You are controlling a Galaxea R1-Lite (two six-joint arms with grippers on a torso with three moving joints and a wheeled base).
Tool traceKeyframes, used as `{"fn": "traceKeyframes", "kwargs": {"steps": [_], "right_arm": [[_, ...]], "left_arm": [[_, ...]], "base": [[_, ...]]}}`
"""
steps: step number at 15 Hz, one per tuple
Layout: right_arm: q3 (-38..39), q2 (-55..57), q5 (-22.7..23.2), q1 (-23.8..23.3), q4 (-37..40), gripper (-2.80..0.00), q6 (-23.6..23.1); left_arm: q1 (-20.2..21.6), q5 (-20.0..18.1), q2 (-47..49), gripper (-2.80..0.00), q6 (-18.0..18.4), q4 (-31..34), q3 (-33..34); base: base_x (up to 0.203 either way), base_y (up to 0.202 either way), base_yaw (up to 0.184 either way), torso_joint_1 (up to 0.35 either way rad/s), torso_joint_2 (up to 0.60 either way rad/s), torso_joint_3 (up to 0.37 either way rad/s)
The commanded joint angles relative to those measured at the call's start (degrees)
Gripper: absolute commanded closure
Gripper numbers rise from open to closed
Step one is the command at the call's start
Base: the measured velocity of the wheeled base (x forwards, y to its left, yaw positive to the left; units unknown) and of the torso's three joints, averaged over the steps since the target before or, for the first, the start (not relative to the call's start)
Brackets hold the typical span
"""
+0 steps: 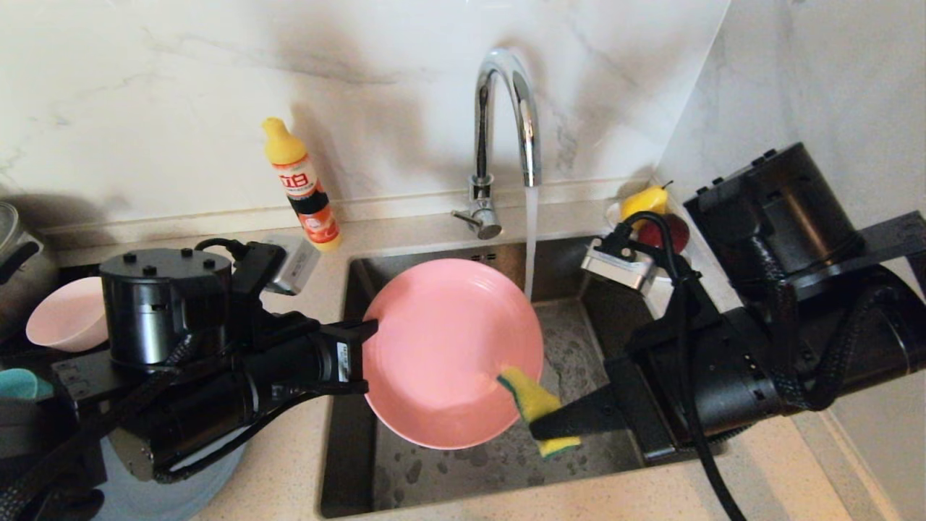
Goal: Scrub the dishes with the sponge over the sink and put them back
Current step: Wipe the plate
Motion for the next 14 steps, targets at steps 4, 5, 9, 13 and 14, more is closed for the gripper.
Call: {"fn": "traceKeyframes", "kwargs": {"steps": [4,5,9,13,14], "right_arm": [[-5.7,6.8,-1.2,3.2,0.3,0.0,0.3],[-6.3,7.8,-2.0,4.2,0.3,0.0,0.3],[-10.1,12.3,-5.9,6.4,0.3,0.0,0.8],[-17.6,17.6,-6.9,8.4,2.8,0.0,2.6],[-19.1,18.8,-6.9,8.6,3.4,0.0,2.7]], "left_arm": [[-0.1,0.1,0.0,0.0,-0.1,-2.1,0.6],[-0.1,0.1,0.1,0.0,-0.1,-2.4,0.7],[-0.2,0.0,0.2,0.0,0.0,-2.5,1.7],[-0.4,-0.3,0.1,0.0,-0.1,-2.6,2.6],[-0.3,-0.3,0.1,0.0,-0.2,-3.0,2.6]], "base": [[0.0,0.0,0.0,0.0,0.0,0.0],[0.0,0.0,0.0,0.0,0.0,0.0],[0.0,0.0,0.0,0.0,0.0,0.0],[0.0,0.0,0.0,0.0,0.0,0.0],[0.0,0.0,0.0,0.0,0.0,0.0]]}}
